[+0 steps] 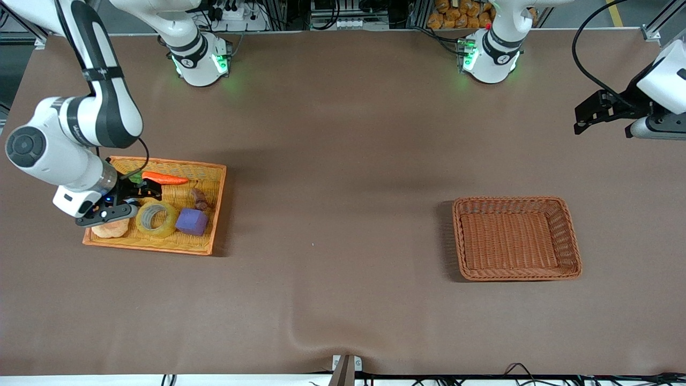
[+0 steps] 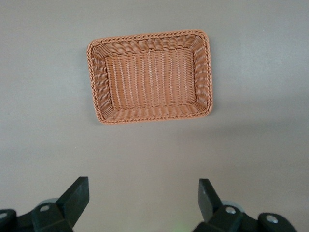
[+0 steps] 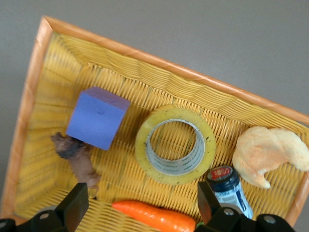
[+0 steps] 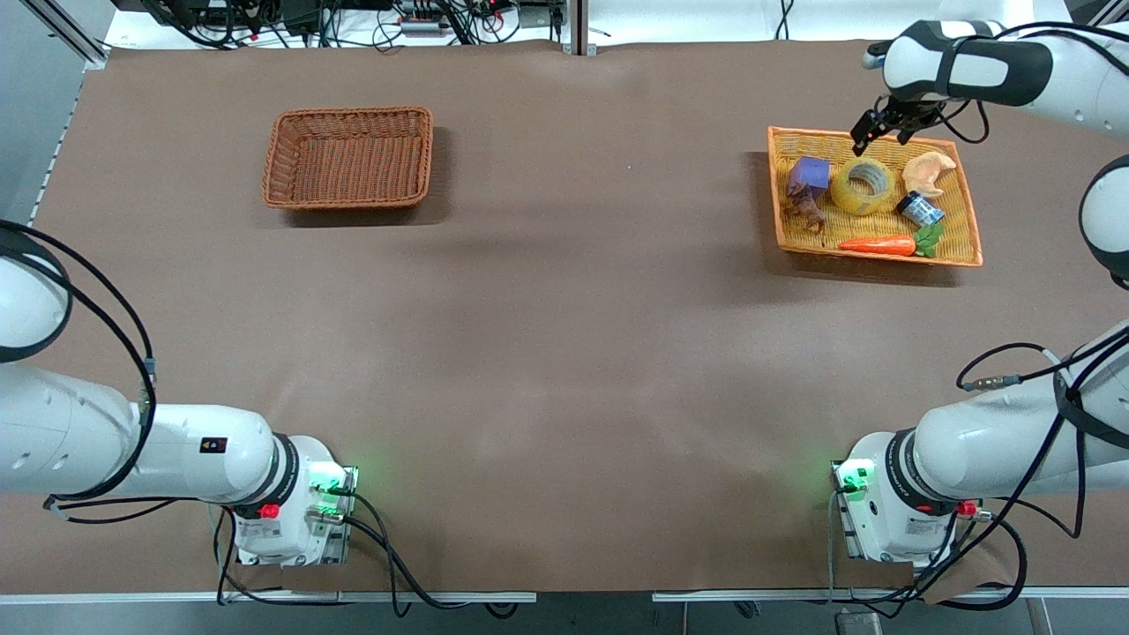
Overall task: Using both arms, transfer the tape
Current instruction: 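Lower the right gripper onto the yellow tape roll in the tray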
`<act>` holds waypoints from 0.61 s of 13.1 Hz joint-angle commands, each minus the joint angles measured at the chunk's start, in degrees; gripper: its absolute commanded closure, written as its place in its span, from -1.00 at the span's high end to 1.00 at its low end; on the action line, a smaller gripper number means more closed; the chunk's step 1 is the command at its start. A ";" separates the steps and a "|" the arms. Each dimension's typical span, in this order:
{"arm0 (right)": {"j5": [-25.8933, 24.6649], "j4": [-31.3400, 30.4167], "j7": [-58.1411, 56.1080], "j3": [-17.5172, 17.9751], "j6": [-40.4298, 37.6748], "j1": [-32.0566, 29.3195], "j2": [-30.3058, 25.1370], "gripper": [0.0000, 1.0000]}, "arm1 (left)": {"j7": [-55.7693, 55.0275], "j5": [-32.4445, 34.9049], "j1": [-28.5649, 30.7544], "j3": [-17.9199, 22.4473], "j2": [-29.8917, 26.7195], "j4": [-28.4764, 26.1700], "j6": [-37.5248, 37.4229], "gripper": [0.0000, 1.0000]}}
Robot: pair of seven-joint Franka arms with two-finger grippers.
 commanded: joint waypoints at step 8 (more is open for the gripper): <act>-0.13 -4.30 -12.78 0.49 12.31 -2.07 7.80 1.00 | 1.35 1.05 0.32 -0.09 -0.03 0.13 -0.25 1.00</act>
